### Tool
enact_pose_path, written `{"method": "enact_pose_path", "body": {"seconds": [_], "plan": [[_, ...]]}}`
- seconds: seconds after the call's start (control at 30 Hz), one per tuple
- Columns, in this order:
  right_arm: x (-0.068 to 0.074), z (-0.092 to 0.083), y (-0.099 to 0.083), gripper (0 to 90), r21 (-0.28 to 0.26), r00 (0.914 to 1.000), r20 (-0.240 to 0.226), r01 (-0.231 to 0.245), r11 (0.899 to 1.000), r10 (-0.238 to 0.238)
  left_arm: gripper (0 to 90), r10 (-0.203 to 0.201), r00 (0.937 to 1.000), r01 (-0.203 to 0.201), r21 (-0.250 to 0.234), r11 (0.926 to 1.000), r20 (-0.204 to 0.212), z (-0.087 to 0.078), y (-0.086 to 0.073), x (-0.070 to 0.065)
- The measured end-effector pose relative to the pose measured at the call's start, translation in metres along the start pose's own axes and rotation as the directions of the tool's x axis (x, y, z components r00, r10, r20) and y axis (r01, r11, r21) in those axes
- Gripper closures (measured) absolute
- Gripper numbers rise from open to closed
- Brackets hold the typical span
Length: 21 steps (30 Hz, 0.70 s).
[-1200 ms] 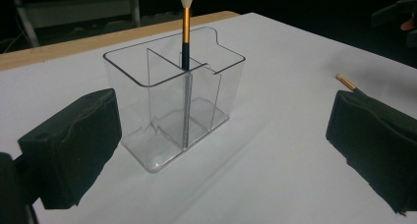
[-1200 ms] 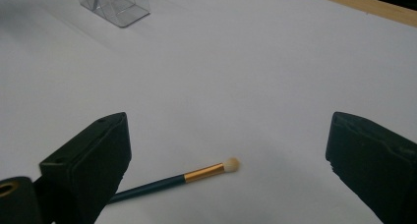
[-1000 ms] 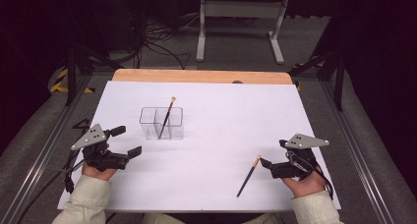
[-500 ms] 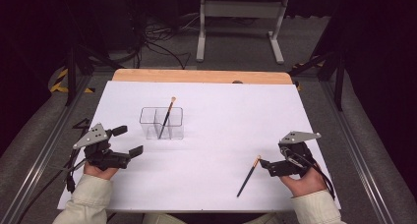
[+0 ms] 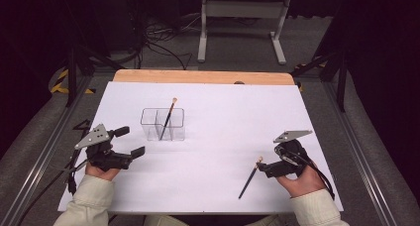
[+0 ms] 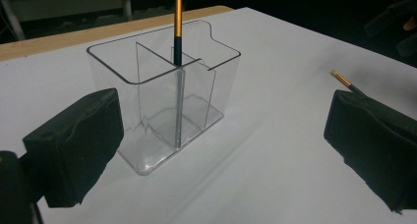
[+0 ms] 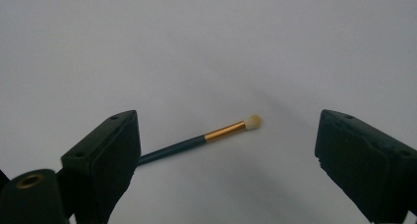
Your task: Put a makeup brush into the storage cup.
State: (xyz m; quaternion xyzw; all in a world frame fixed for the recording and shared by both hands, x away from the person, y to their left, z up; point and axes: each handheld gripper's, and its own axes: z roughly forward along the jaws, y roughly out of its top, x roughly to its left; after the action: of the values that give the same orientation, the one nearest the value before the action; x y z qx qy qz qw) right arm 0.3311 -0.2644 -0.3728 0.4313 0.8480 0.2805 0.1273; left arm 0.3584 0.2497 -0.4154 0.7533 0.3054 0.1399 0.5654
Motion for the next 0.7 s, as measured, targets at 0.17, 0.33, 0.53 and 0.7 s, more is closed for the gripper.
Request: {"method": "enact_pose_path", "body": {"seconds": [0.17,0.33,0.53,0.7], "plan": [[0.001,0.004,0.002,9.7,0.019,0.9998,-0.015,-0.014,1.0,0.014,2.2,0.003,1.0,-0.003,0.015,0.9999,0.002,-0.001,-0.001,-0.001],[0.003,0.009,0.003,7.9,0.048,0.9995,-0.025,-0.02,0.999,0.021,2.1,0.007,0.9999,-0.007,0.02,0.9998,-0.007,-0.002,-0.001,-0.002],[0.006,0.015,0.006,7.1,0.085,0.9996,-0.021,-0.019,0.996,0.021,2.1,0.003,0.9999,-0.003,0.026,0.9997,-0.014,-0.006,-0.004,-0.003],[0.008,0.02,0.009,7.8,0.125,0.9997,0.0,-0.022,0.992,0.023,2.1,0.003,0.9999,-0.002,0.03,0.9995,-0.016,-0.008,-0.006,-0.004]]}}
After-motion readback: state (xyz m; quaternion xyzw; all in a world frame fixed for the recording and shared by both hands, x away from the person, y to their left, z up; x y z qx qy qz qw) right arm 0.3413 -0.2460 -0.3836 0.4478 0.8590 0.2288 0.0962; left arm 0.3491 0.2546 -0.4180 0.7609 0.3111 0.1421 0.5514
